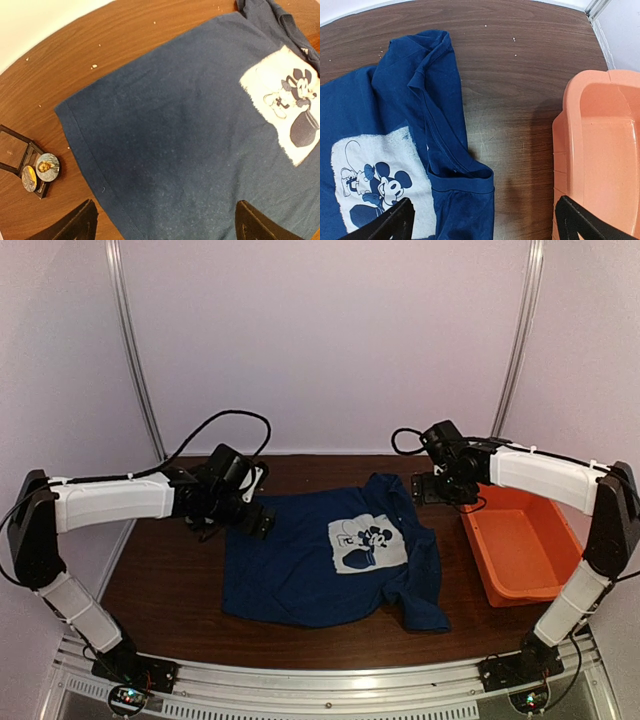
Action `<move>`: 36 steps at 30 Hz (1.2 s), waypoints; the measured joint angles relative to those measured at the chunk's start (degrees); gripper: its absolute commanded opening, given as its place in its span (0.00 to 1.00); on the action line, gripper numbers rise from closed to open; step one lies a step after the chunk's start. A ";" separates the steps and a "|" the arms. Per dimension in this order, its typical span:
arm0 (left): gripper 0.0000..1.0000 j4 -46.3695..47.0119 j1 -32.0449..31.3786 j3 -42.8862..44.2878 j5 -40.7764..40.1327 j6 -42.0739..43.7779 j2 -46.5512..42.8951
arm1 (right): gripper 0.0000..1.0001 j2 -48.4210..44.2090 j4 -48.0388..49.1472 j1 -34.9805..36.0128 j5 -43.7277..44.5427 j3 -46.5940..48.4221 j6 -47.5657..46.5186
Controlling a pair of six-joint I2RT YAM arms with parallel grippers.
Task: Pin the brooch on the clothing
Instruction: Flatten out the crumpled clothing at the center of the board, then pick up the brooch from the brooch box.
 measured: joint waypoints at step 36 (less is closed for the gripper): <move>0.97 52.74 28.37 -36.81 -2.05 20.15 -28.63 | 1.00 -10.86 7.91 -0.04 -7.72 -1.07 -7.02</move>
